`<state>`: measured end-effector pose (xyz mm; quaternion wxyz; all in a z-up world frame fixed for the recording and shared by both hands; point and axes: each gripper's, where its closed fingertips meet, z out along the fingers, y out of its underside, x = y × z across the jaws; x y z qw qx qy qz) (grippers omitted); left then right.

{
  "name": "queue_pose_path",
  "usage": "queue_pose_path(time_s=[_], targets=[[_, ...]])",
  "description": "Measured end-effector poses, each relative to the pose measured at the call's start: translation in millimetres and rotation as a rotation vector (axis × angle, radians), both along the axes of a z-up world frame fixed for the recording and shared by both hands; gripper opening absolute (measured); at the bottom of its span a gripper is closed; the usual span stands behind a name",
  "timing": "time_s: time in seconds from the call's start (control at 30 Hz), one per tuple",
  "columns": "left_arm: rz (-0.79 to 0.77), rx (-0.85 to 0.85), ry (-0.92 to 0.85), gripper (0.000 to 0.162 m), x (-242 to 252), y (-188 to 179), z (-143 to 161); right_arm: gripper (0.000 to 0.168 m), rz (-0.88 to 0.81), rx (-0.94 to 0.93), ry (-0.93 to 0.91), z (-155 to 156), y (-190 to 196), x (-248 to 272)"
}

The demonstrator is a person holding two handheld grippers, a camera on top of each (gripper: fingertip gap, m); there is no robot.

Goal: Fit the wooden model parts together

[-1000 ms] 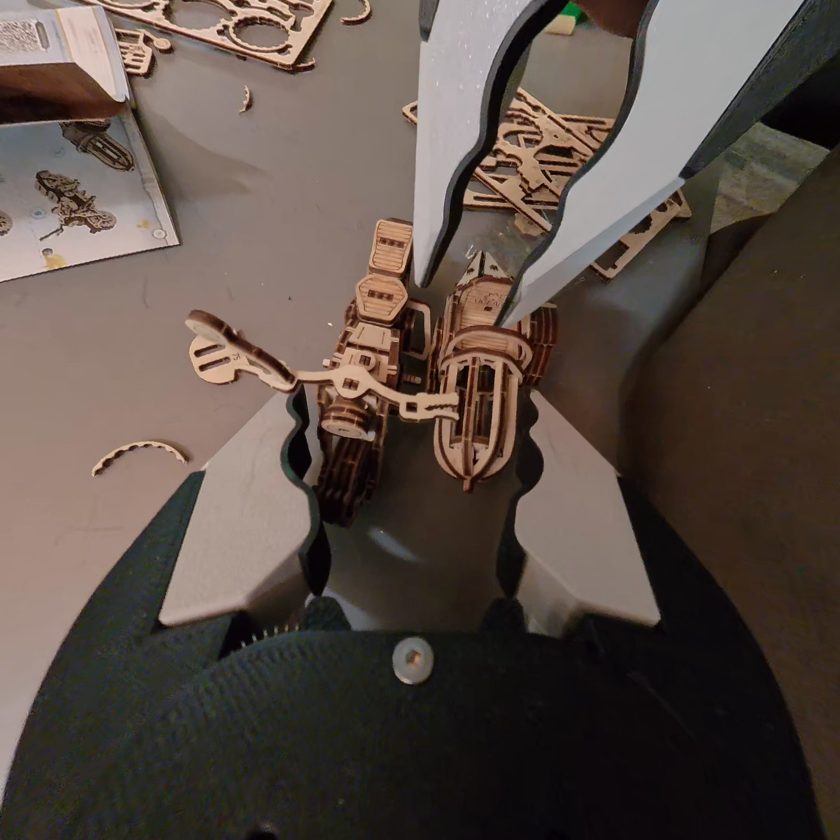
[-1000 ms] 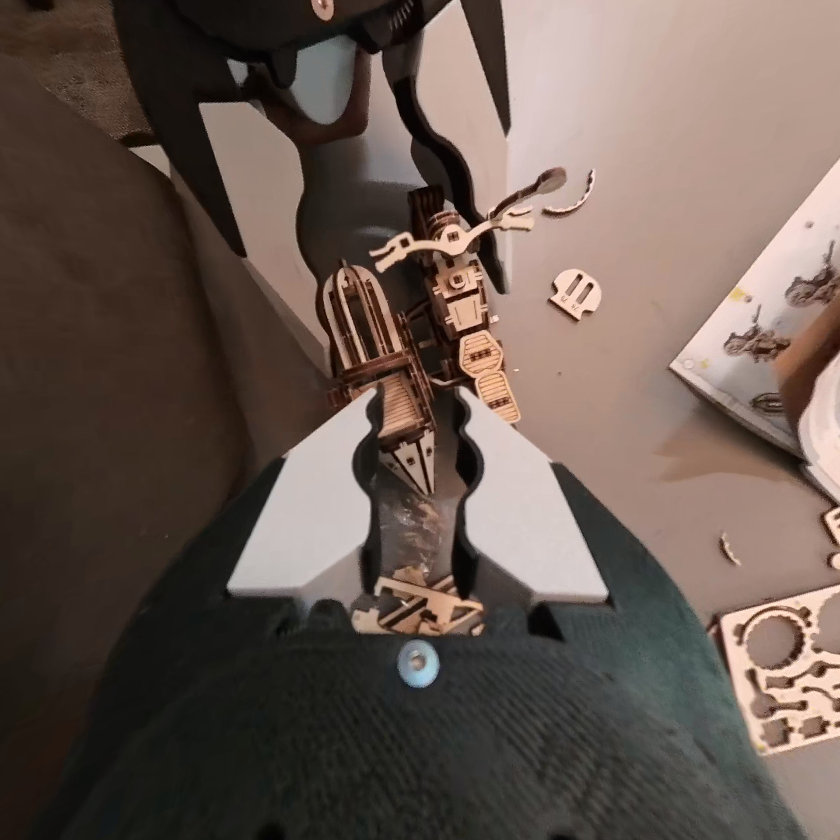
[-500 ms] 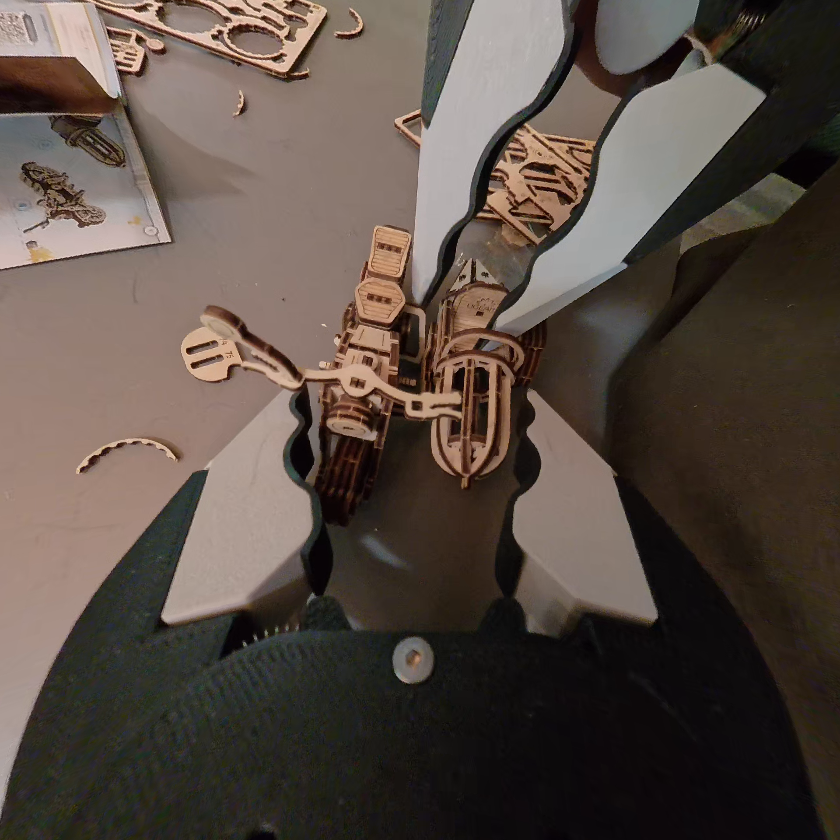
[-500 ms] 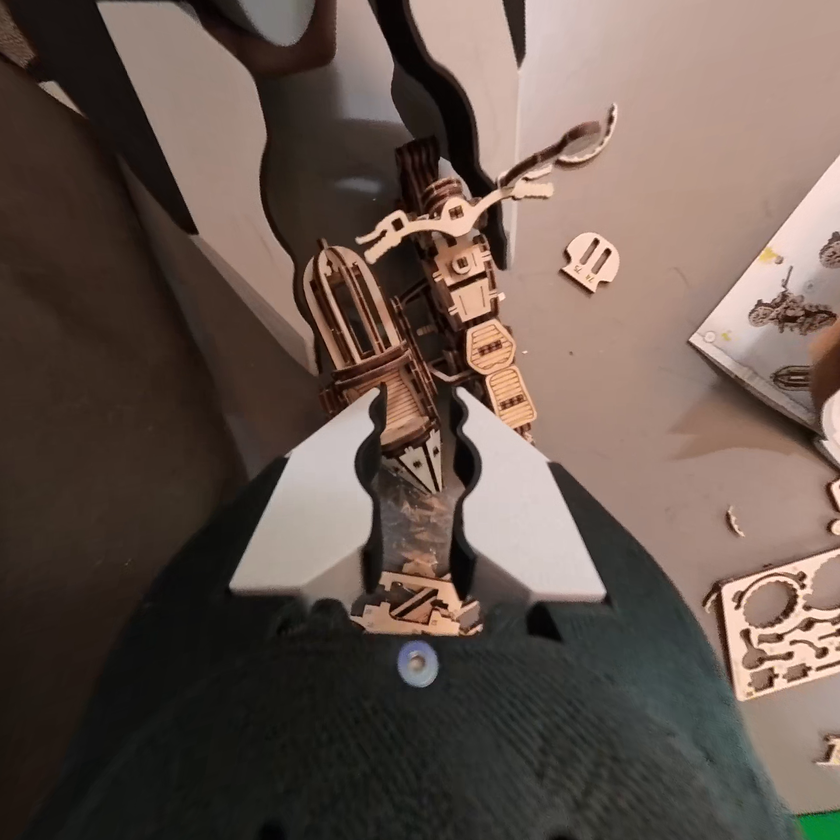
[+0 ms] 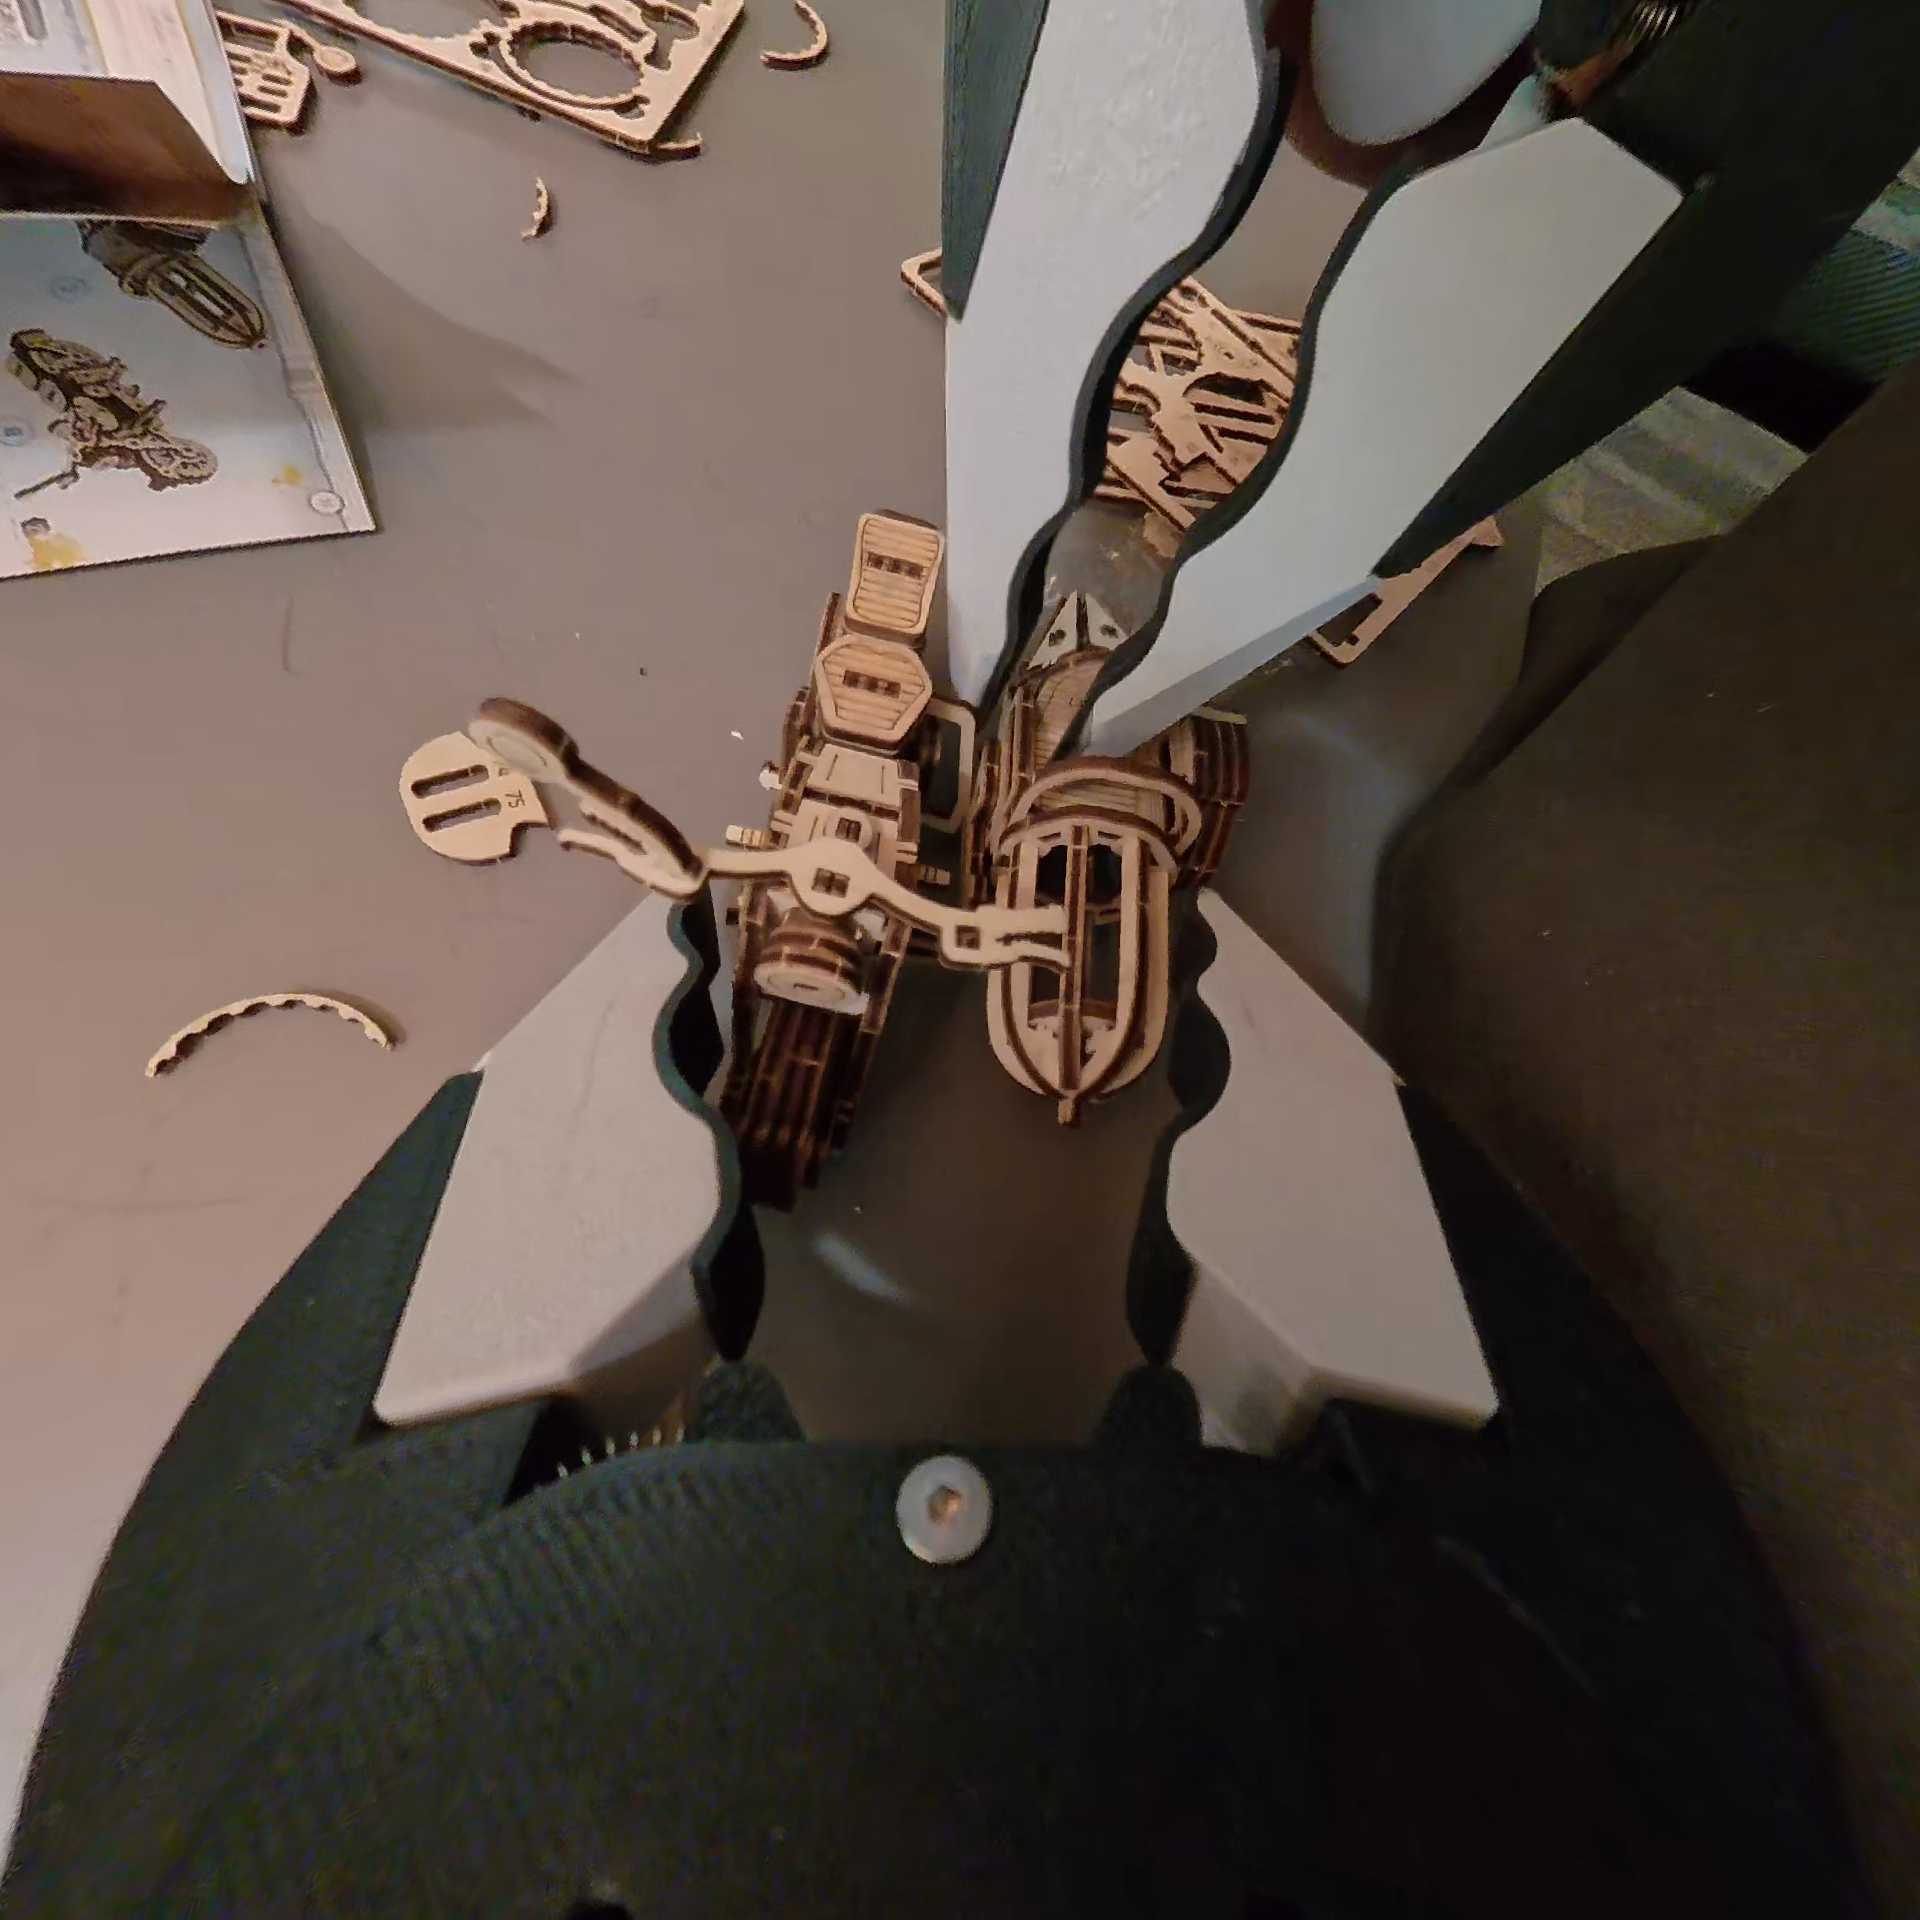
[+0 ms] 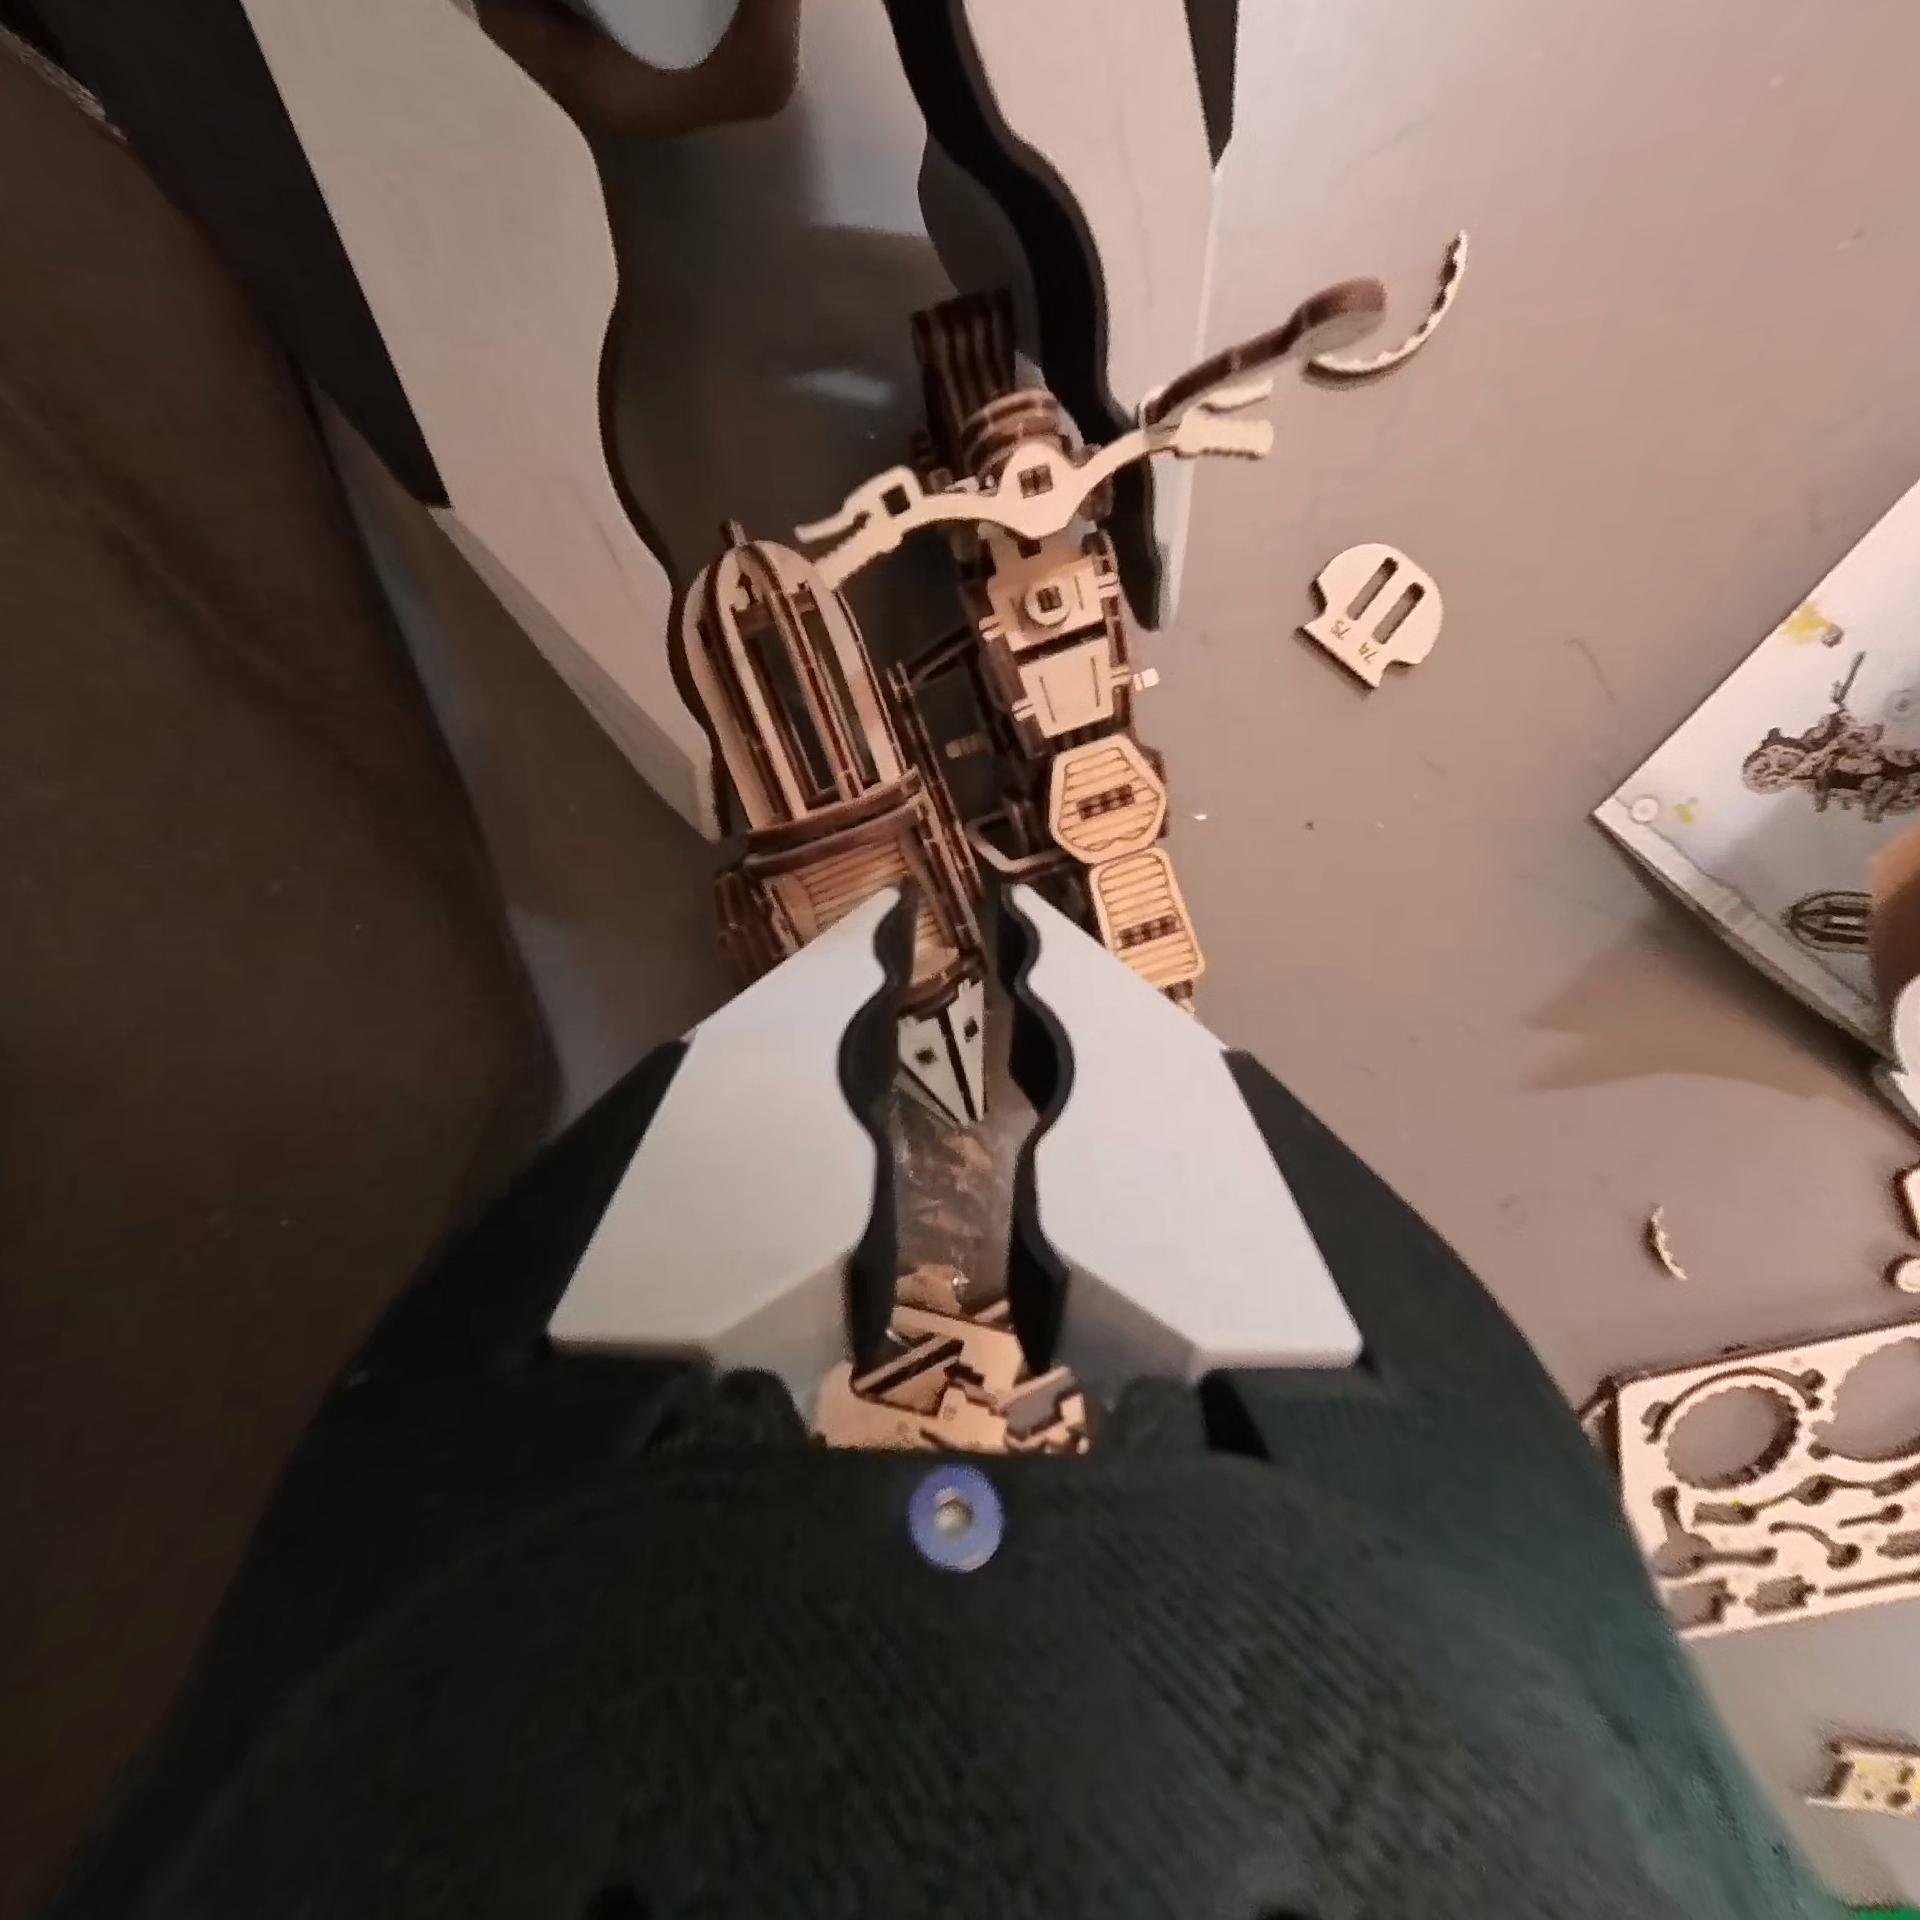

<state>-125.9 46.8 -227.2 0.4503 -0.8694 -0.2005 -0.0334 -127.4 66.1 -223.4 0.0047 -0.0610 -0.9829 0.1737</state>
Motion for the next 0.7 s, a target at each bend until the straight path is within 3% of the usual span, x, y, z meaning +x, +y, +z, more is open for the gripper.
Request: queue_pose_path(time_s=[0.7], targets=[[-0.004,0.013,-0.042,0.086,0.2,0.3,-0.1,0.011,0.054,-0.062,-0.086,-0.1,-3.6,1.1]])
